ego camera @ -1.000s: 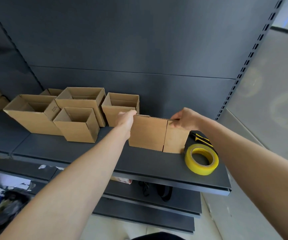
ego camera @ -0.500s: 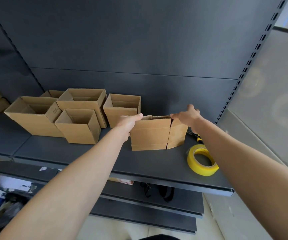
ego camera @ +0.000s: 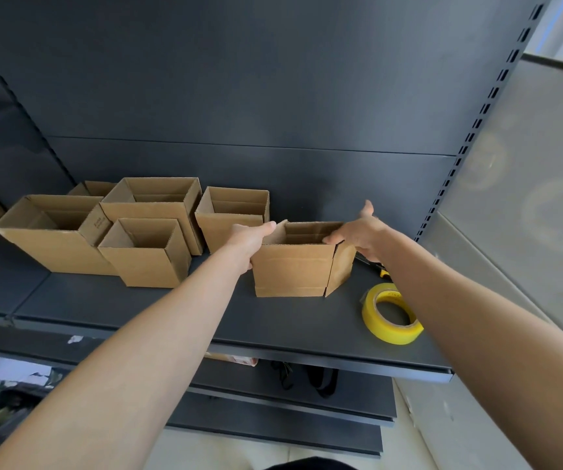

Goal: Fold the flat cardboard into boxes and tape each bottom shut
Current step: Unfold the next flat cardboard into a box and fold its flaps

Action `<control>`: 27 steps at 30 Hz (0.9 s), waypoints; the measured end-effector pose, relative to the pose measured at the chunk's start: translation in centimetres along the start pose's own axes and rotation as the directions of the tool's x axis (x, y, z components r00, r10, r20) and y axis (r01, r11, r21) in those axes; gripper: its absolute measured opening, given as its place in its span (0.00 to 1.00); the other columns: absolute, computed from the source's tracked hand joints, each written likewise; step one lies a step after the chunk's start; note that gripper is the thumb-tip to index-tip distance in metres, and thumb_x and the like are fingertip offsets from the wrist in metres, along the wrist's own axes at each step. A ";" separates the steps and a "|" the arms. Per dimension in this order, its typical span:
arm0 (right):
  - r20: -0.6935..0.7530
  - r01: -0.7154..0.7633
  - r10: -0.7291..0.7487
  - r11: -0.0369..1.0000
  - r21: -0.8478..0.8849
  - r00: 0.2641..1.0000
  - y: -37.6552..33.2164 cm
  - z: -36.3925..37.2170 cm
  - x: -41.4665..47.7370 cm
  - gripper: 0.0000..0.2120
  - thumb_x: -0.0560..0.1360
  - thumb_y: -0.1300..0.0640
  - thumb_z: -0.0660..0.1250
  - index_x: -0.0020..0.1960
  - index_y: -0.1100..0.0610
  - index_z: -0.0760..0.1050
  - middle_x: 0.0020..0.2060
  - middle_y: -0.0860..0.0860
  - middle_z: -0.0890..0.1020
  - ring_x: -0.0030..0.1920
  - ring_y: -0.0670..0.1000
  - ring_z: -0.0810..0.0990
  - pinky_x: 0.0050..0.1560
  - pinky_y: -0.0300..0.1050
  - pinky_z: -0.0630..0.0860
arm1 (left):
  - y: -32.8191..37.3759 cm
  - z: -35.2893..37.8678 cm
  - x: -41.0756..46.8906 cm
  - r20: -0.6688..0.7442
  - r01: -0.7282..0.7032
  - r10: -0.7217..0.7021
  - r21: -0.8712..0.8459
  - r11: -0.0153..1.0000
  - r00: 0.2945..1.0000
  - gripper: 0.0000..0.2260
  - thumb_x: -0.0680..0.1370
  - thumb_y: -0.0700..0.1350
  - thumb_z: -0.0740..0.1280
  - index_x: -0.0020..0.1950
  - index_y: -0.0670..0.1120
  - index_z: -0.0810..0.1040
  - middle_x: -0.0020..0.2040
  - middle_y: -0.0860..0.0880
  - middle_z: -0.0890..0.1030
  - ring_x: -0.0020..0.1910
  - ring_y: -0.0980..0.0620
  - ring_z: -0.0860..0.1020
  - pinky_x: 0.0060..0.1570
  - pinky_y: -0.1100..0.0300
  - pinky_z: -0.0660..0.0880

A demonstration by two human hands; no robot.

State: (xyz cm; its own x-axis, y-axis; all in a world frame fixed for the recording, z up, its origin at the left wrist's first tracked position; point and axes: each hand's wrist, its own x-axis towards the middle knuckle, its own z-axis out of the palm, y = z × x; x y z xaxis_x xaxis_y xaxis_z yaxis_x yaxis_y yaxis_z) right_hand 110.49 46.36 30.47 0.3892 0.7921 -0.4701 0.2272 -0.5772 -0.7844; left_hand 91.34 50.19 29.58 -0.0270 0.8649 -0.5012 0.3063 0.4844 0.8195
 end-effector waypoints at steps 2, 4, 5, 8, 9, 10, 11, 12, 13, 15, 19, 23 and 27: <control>0.091 0.045 -0.044 0.999 -0.009 0.995 0.1 0.0 -0.2 0.62 0.65 0.67 0.77 0.76 0.46 0.31 0.76 0.54 0.52 0.74 0.60 0.56 0.71 0.60 0.61 | 0.2 -0.2 0.1 -0.014 0.026 -0.027 -0.025 0.999 1.000 0.33 0.75 0.54 0.70 0.75 0.46 0.60 0.71 0.44 0.67 0.68 0.40 0.69 0.61 0.44 0.72; 0.170 0.077 -0.074 0.997 -0.012 0.983 0.3 0.0 -0.3 0.61 0.67 0.72 0.73 0.75 0.45 0.30 0.77 0.54 0.50 0.75 0.60 0.54 0.72 0.59 0.59 | 0.4 -0.5 0.1 -0.018 0.053 -0.054 -0.062 0.997 0.998 0.31 0.75 0.53 0.69 0.74 0.46 0.61 0.70 0.43 0.69 0.65 0.39 0.71 0.56 0.44 0.75; 0.211 0.086 -0.084 0.996 0.002 0.974 0.4 0.0 -0.4 0.60 0.68 0.73 0.72 0.75 0.45 0.30 0.77 0.54 0.50 0.75 0.59 0.54 0.72 0.58 0.59 | 0.4 -0.6 0.0 -0.019 0.061 -0.063 -0.082 0.995 0.998 0.30 0.76 0.53 0.69 0.73 0.46 0.62 0.69 0.43 0.69 0.64 0.38 0.72 0.54 0.44 0.76; 0.306 0.084 -0.108 0.992 0.091 0.946 0.6 0.0 -0.7 0.55 0.70 0.78 0.66 0.76 0.46 0.32 0.77 0.53 0.47 0.76 0.59 0.52 0.73 0.55 0.57 | 0.5 -0.9 -0.1 -0.020 0.070 -0.072 -0.097 0.993 0.997 0.25 0.78 0.51 0.67 0.71 0.46 0.64 0.67 0.43 0.71 0.62 0.38 0.73 0.50 0.44 0.78; 0.332 0.082 -0.120 0.989 0.124 0.936 0.8 0.0 -0.6 0.54 0.70 0.79 0.64 0.77 0.47 0.33 0.77 0.53 0.46 0.76 0.59 0.52 0.74 0.55 0.57 | 0.4 -1.0 -0.1 -0.023 0.071 -0.073 -0.102 0.992 0.997 0.24 0.78 0.50 0.66 0.71 0.46 0.64 0.66 0.43 0.71 0.61 0.38 0.74 0.50 0.44 0.78; 0.357 0.076 -0.126 0.986 0.149 0.926 0.8 0.0 -0.7 0.52 0.71 0.79 0.63 0.77 0.48 0.34 0.77 0.52 0.46 0.76 0.59 0.52 0.74 0.55 0.57 | 0.3 -1.2 -0.1 -0.025 0.073 -0.076 -0.109 0.991 0.997 0.23 0.78 0.50 0.67 0.70 0.45 0.65 0.65 0.43 0.72 0.61 0.38 0.74 0.49 0.44 0.78; 0.378 0.069 -0.131 0.982 0.174 0.916 0.8 -0.1 -0.7 0.51 0.71 0.79 0.62 0.77 0.49 0.36 0.77 0.52 0.46 0.76 0.59 0.52 0.74 0.55 0.57 | 0.2 -1.3 -0.1 -0.028 0.076 -0.080 -0.115 0.990 0.996 0.23 0.78 0.50 0.67 0.69 0.45 0.66 0.65 0.42 0.72 0.60 0.38 0.74 0.49 0.43 0.78; 0.393 0.062 -0.133 0.980 0.190 0.910 0.8 -0.2 -0.8 0.49 0.72 0.79 0.62 0.78 0.50 0.37 0.77 0.52 0.47 0.76 0.59 0.53 0.74 0.55 0.57 | 0.0 -1.4 -0.1 -0.032 0.078 -0.082 -0.115 0.990 0.996 0.22 0.78 0.50 0.67 0.69 0.45 0.66 0.64 0.42 0.73 0.60 0.39 0.74 0.49 0.43 0.79; 0.403 0.055 -0.135 0.977 0.205 0.905 0.9 -0.2 -0.7 0.48 0.72 0.79 0.62 0.78 0.51 0.38 0.77 0.52 0.48 0.75 0.59 0.55 0.74 0.55 0.58 | 0.0 -1.4 -0.1 -0.038 0.074 -0.079 -0.108 0.991 0.996 0.23 0.78 0.51 0.67 0.69 0.45 0.66 0.64 0.43 0.73 0.60 0.39 0.75 0.48 0.44 0.79; 0.426 0.033 -0.128 0.974 0.224 0.896 1.0 -0.1 -0.7 0.48 0.72 0.78 0.63 0.78 0.51 0.39 0.77 0.53 0.49 0.75 0.59 0.56 0.73 0.55 0.59 | -0.3 -1.4 -0.1 -0.056 0.061 -0.066 -0.092 0.994 0.996 0.23 0.78 0.52 0.66 0.70 0.45 0.66 0.64 0.43 0.72 0.61 0.40 0.74 0.47 0.46 0.79; 0.448 0.013 -0.114 0.975 0.223 0.887 1.3 0.3 -0.8 0.50 0.71 0.77 0.65 0.78 0.49 0.39 0.77 0.53 0.50 0.74 0.60 0.57 0.72 0.58 0.61 | -0.4 -1.1 -0.3 -0.086 0.041 -0.045 -0.058 0.997 0.995 0.26 0.77 0.55 0.65 0.72 0.46 0.64 0.66 0.44 0.71 0.62 0.41 0.73 0.48 0.47 0.80; 0.441 0.009 -0.119 0.970 0.243 0.890 1.5 0.4 -0.9 0.49 0.71 0.77 0.64 0.78 0.48 0.40 0.77 0.53 0.51 0.74 0.61 0.58 0.72 0.58 0.62 | -0.2 -1.3 -0.3 -0.027 0.077 -0.079 -0.064 0.995 0.997 0.24 0.78 0.55 0.65 0.69 0.46 0.66 0.63 0.44 0.72 0.60 0.41 0.74 0.50 0.47 0.80; 0.393 0.003 -0.122 0.957 0.291 0.911 1.9 0.6 -0.7 0.45 0.73 0.73 0.65 0.78 0.48 0.44 0.75 0.53 0.57 0.72 0.61 0.62 0.72 0.59 0.62 | 0.0 -1.9 -0.4 0.043 0.112 -0.108 -0.106 0.988 0.993 0.17 0.78 0.52 0.66 0.62 0.46 0.68 0.58 0.44 0.73 0.58 0.42 0.74 0.54 0.46 0.79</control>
State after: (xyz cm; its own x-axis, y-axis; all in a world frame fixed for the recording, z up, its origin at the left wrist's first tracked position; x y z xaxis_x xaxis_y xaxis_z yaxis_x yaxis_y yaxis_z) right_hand 110.10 44.83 29.12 -0.0238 0.8704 -0.4918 -0.0412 -0.4924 -0.8694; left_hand 89.52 50.08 30.26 -0.0192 0.8013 -0.5979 0.1983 0.5892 0.7833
